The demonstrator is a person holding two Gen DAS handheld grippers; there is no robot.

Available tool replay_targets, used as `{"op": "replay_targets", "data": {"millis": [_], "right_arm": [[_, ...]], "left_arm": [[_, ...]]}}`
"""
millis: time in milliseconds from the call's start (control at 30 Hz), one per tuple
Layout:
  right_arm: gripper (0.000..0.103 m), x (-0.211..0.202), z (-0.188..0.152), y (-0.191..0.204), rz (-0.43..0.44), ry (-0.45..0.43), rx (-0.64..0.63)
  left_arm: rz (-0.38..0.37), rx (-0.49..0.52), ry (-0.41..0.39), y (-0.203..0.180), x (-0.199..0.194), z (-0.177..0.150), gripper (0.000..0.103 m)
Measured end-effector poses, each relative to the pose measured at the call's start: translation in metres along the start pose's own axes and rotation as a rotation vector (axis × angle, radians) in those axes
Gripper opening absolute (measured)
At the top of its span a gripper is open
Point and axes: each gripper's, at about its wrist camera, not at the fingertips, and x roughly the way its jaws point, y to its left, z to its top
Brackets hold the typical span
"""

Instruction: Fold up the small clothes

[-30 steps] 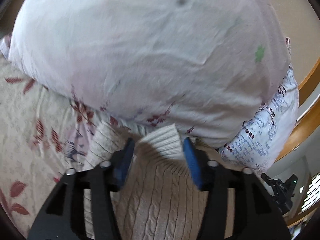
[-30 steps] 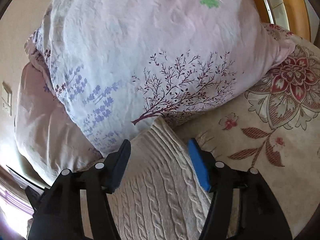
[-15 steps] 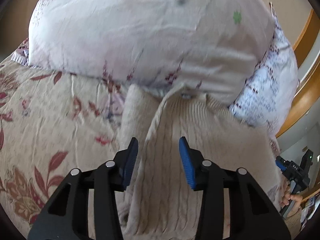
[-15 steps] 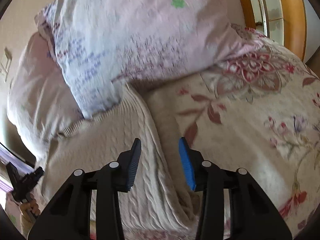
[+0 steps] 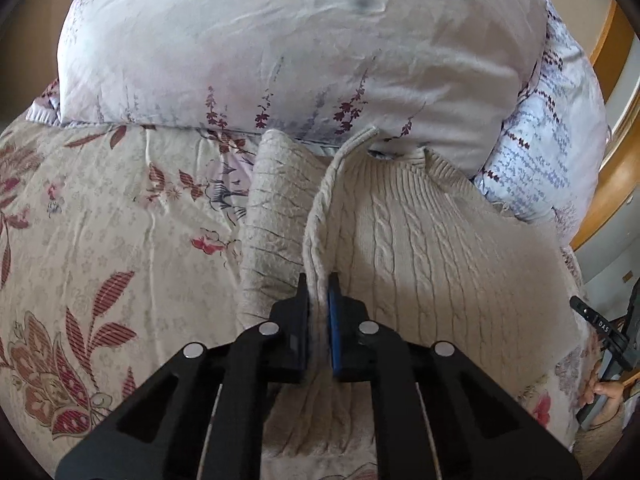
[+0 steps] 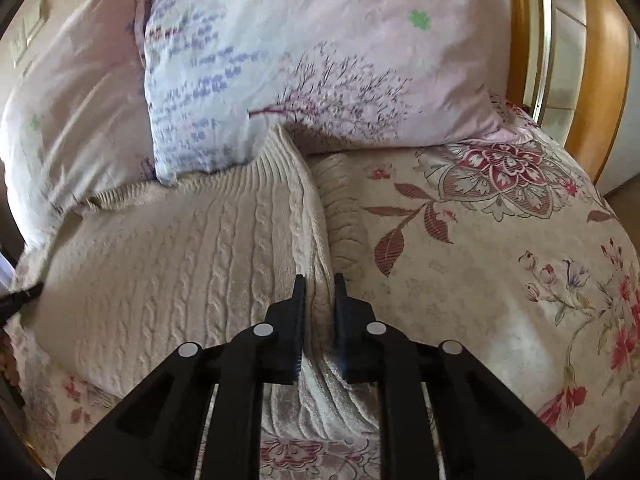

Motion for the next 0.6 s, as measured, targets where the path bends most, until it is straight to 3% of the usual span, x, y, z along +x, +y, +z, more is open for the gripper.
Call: {"op": "replay_targets", "data": {"millis": [367, 600], "right_arm": [[0.011, -0.031, -0.005, -0.002, 0.026, -0.042, 0.037], [0.011, -0.01, -0.009, -0.007, -0.025, 0.024, 0.043]], "left_arm": [[-0.053, -0.007, -0.006, 0.011, -0.018, -0.004, 0.007], [-0.062, -0.024, -0.001, 0.022, -0.022, -0.013, 0.007]]}}
